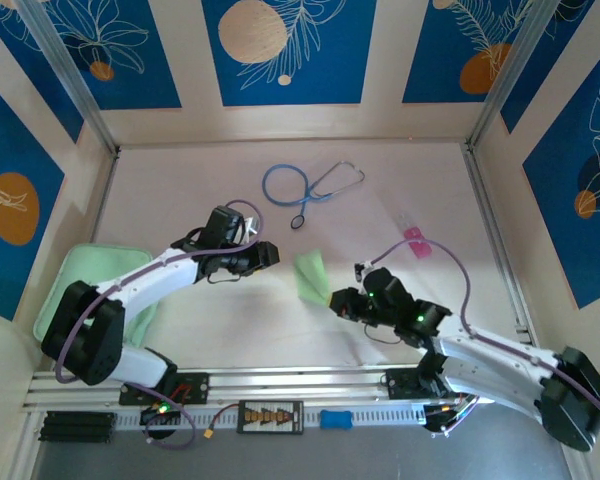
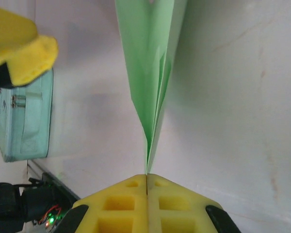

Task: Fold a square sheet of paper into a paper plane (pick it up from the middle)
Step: Turn over the square sheet of paper at the center of the table.

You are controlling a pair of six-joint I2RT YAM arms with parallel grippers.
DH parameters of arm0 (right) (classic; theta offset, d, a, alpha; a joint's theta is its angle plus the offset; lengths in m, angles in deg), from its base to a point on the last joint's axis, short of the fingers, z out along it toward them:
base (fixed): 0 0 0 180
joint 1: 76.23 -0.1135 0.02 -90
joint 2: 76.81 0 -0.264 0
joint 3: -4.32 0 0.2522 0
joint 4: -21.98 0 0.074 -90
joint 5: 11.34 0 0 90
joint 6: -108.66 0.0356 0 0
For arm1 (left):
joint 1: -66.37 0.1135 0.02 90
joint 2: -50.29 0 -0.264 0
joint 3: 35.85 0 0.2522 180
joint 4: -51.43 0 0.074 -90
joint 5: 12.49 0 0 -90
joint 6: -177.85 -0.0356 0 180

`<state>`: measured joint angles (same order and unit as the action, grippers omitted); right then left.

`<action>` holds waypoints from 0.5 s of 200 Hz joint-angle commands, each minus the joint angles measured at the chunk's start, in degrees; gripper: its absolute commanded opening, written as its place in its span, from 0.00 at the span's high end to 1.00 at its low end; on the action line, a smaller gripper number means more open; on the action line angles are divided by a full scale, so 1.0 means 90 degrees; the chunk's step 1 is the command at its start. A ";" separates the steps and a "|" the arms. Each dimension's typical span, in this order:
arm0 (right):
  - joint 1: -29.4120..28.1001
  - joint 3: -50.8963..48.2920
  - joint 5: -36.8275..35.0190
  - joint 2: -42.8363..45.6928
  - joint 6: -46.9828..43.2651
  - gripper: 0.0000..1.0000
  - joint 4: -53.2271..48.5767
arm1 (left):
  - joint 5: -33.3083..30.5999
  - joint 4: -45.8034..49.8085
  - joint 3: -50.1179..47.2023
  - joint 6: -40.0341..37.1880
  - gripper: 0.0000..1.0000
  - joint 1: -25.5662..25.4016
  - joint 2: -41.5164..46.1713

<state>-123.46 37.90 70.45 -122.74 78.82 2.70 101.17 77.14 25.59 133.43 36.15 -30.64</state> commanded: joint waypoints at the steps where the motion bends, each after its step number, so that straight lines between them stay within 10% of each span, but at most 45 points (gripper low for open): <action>1: 0.0095 0.0432 -0.0805 0.0678 -0.0771 0.95 -0.1407 | -0.0063 0.0302 0.0152 -0.0172 0.55 0.0047 0.0145; 100: -0.0012 0.2805 -0.2476 -0.0697 -0.2118 0.95 -0.4424 | -0.0397 0.0496 0.0110 -0.0225 0.55 0.0047 0.0309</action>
<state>-122.69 59.45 54.02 -125.41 63.50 -28.84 99.55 79.17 25.59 132.67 36.15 -29.57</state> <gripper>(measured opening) 0.063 0.448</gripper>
